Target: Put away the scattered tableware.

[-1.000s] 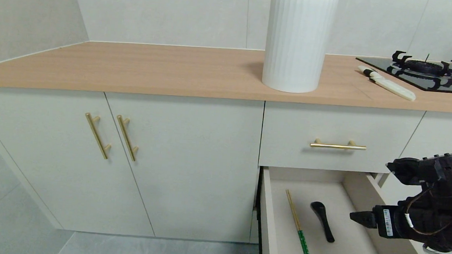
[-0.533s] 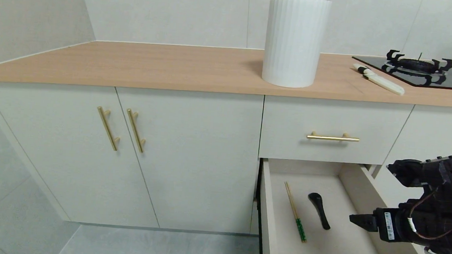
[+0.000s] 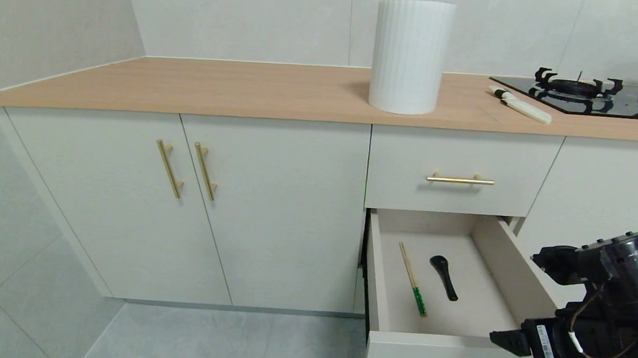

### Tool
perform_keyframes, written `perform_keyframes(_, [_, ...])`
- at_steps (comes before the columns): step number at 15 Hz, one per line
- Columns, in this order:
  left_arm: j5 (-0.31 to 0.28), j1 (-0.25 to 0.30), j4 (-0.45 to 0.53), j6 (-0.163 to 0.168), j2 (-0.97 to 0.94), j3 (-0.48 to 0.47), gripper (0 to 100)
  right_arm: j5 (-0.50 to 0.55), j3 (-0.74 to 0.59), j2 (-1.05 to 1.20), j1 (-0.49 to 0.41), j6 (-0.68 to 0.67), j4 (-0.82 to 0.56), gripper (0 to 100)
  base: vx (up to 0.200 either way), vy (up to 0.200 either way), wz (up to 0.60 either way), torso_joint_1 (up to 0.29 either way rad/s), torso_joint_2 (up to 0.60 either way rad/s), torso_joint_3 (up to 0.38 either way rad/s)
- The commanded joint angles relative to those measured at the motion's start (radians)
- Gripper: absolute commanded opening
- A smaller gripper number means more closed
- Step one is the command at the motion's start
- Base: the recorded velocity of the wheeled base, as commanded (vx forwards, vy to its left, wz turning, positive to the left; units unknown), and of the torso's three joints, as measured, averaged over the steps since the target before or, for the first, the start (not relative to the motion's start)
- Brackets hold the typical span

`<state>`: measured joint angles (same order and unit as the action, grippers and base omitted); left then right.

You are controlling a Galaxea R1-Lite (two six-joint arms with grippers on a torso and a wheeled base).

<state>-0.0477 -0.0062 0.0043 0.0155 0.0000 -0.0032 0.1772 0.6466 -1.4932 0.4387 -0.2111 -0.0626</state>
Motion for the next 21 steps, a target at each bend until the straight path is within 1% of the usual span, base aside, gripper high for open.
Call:
perform_keyframes(1, [0.000, 0.000, 0.000, 0.000, 0.002, 0.000, 100, -0.013, 0.007, -0.010, 0.031, -0.001, -0.034, 100, 0.000, 0.000, 0.00, 0.000, 0.00, 0.000])
perform_keyframes(3, [0.000, 0.000, 0.000, 0.000, 0.002, 0.000, 100, -0.045, 0.010, -0.010, 0.051, -0.002, -0.066, 100, 0.000, 0.000, 0.00, 0.000, 0.00, 0.000])
perform_keyframes(5, [0.000, 0.000, 0.000, 0.000, 0.002, 0.000, 100, -0.053, 0.013, -0.010, 0.055, -0.001, -0.076, 100, 0.000, 0.000, 0.00, 0.000, 0.00, 0.000])
perform_keyframes(7, [0.000, 0.000, 0.000, 0.000, 0.002, 0.000, 100, -0.056, 0.051, -0.027, 0.089, -0.002, -0.206, 100, 0.000, 0.000, 0.00, 0.000, 0.00, 0.000])
perform_keyframes(8, [0.000, 0.000, 0.000, 0.000, 0.002, 0.000, 100, -0.064, 0.059, -0.041, 0.092, -0.001, -0.237, 100, 0.000, 0.000, 0.00, 0.000, 0.00, 0.000])
perform_keyframes(13, [0.000, 0.000, 0.000, 0.000, 0.002, 0.000, 100, -0.065, 0.061, -0.131, 0.094, -0.008, -0.232, 100, 0.000, 0.000, 0.00, 0.000, 0.00, 0.000])
perform_keyframes(16, [0.000, 0.000, 0.000, 0.000, 0.002, 0.000, 100, -0.056, 0.087, -0.216, 0.078, -0.025, -0.226, 100, 0.000, 0.000, 0.00, 0.000, 0.00, 0.000])
perform_keyframes(18, [0.000, 0.000, 0.000, 0.000, 0.002, 0.000, 100, -0.053, 0.122, -0.272, 0.061, -0.090, -0.226, 100, 0.000, 0.000, 0.00, 0.000, 0.00, 0.000])
perform_keyframes(20, [0.000, 0.000, 0.000, 0.000, 0.002, 0.000, 100, -0.036, 0.130, -0.285, 0.061, -0.100, -0.224, 100, 0.000, 0.000, 0.00, 0.000, 0.00, 0.000])
perform_keyframes(21, [0.000, 0.000, 0.000, 0.000, 0.002, 0.000, 100, 0.001, 0.130, -0.291, 0.063, -0.102, -0.210, 100, 0.000, 0.000, 0.00, 0.000, 0.00, 0.000])
